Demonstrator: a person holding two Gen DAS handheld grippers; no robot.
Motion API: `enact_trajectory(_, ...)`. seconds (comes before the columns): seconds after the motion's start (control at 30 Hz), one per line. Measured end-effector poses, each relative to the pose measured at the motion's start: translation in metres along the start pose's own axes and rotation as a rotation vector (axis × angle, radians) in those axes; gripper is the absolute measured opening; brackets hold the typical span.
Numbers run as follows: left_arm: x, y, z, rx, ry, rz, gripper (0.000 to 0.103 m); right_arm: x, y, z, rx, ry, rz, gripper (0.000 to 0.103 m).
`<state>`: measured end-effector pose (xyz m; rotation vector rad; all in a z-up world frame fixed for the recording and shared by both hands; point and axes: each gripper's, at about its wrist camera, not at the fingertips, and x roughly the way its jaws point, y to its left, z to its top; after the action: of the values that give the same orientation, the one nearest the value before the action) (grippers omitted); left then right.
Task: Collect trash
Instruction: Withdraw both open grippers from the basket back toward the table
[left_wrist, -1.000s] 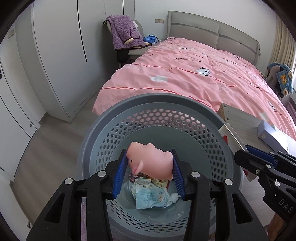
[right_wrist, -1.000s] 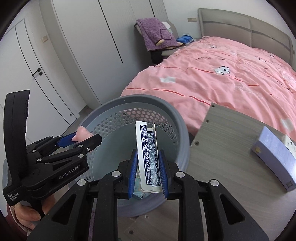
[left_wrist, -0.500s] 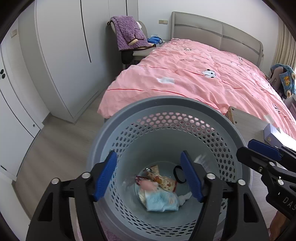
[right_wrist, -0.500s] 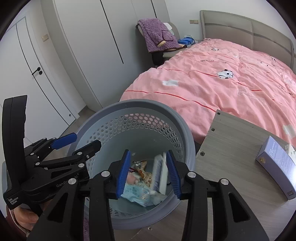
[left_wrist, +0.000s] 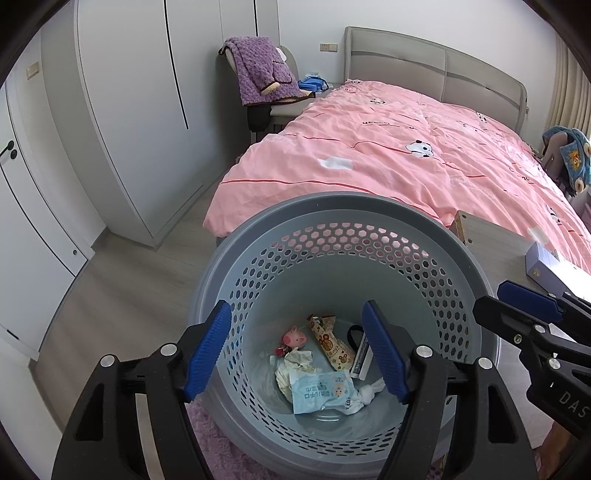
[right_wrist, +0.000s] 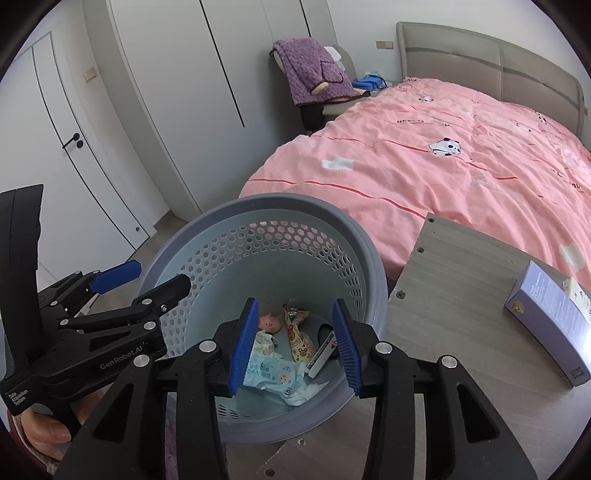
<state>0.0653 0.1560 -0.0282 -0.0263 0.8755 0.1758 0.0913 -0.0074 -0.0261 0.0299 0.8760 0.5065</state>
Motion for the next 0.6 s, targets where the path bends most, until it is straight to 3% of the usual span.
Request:
enact_trajectory(0.5, -0.014, -0.011, -0.004, 0.012, -0.016, -0.023, 0.073, -0.024, -0.015, -0.014, 0.037, -0.024, -0.042, 0.049)
enact_trajectory(0.6, -0.017, -0.018, -0.006, 0.015, -0.011, -0.046, 0.074, -0.031, -0.023, -0.018, 0.051, -0.033, -0.058, 0.055)
